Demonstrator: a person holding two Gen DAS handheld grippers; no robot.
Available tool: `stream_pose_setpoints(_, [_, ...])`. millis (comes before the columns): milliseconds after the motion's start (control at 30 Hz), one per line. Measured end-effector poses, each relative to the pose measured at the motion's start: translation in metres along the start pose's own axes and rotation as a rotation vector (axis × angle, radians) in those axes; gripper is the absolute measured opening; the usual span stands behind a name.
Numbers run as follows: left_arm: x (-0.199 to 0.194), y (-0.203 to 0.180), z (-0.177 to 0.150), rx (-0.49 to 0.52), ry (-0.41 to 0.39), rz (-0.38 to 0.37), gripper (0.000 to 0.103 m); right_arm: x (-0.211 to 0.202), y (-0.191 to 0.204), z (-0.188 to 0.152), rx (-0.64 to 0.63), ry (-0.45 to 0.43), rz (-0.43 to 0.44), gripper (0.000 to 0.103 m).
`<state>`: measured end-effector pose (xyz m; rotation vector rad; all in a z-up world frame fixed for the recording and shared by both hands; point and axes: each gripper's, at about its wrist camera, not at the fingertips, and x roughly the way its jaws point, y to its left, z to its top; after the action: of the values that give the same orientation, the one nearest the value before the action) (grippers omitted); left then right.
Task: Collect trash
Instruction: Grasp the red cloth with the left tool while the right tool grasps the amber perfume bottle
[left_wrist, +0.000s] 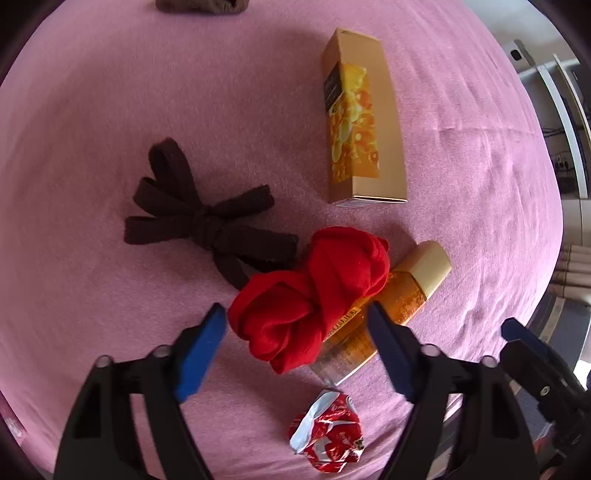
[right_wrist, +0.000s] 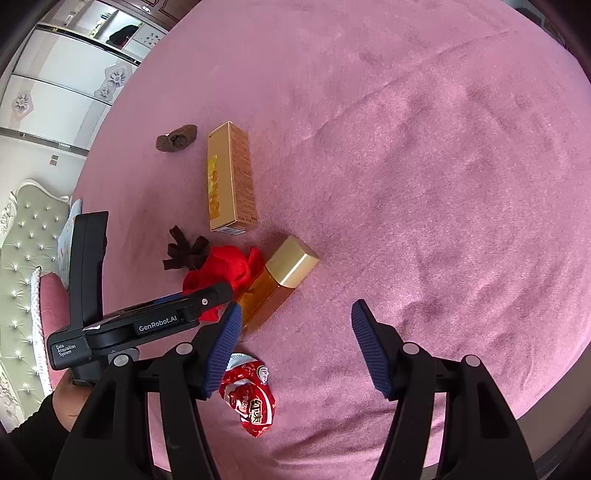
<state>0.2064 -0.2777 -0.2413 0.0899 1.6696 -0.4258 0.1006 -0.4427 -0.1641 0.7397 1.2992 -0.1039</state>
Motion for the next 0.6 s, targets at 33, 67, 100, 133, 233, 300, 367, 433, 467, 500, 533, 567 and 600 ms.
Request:
stream_pose_setpoints(33, [0.003, 0.001, 0.001, -0.012, 0.014, -0.01, 0.055, 0.003, 0.0, 0.001, 0.0, 0.005, 0.001, 0.061])
stream_pose_setpoints(67, [0.005, 0.002, 0.001, -0.024, 0.025, -0.025, 0.049, 0.007, 0.001, 0.002, 0.001, 0.011, 0.002, 0.061])
stream_pose_setpoints(100, [0.006, 0.003, 0.0, -0.04, 0.027, -0.048, 0.046, 0.01, 0.002, 0.003, 0.003, 0.018, 0.006, 0.061])
stream_pose_setpoints(133, [0.005, 0.003, -0.001, -0.047, 0.025, -0.062, 0.038, 0.013, 0.003, 0.004, 0.006, 0.024, 0.009, 0.061])
stream_pose_setpoints(233, [0.002, 0.003, -0.005, -0.044, 0.015, -0.09, 0.026, 0.024, 0.007, 0.006, 0.01, 0.048, 0.017, 0.061])
stream_pose_setpoints(300, [-0.002, 0.007, -0.008, -0.056, 0.008, -0.131, 0.023, 0.03, 0.01, 0.007, 0.014, 0.064, 0.02, 0.061])
stream_pose_setpoints(367, [-0.009, 0.013, -0.011, -0.067, -0.003, -0.17, 0.022, 0.037, 0.013, 0.006, 0.022, 0.077, 0.026, 0.061])
stream_pose_setpoints(433, [-0.018, 0.02, -0.015, -0.075, -0.018, -0.21, 0.022, 0.044, 0.013, 0.006, 0.041, 0.091, 0.021, 0.061])
stream_pose_setpoints(467, [-0.022, 0.022, -0.016, -0.075, -0.024, -0.219, 0.022, 0.048, 0.013, 0.005, 0.062, 0.097, 0.021, 0.061])
stream_pose_setpoints(500, [-0.026, 0.026, -0.018, -0.076, -0.029, -0.228, 0.022, 0.052, 0.012, 0.005, 0.088, 0.104, 0.025, 0.061])
stream_pose_setpoints(533, [-0.03, 0.029, -0.02, -0.08, -0.034, -0.236, 0.022, 0.056, 0.011, 0.005, 0.114, 0.109, 0.03, 0.061])
stream_pose_setpoints(567, [-0.035, 0.032, -0.02, -0.085, -0.04, -0.242, 0.022, 0.06, 0.01, 0.005, 0.147, 0.112, 0.031, 0.061])
stream_pose_setpoints(600, [-0.04, 0.037, -0.021, -0.093, -0.049, -0.252, 0.022, 0.063, 0.009, 0.004, 0.177, 0.116, 0.032, 0.061])
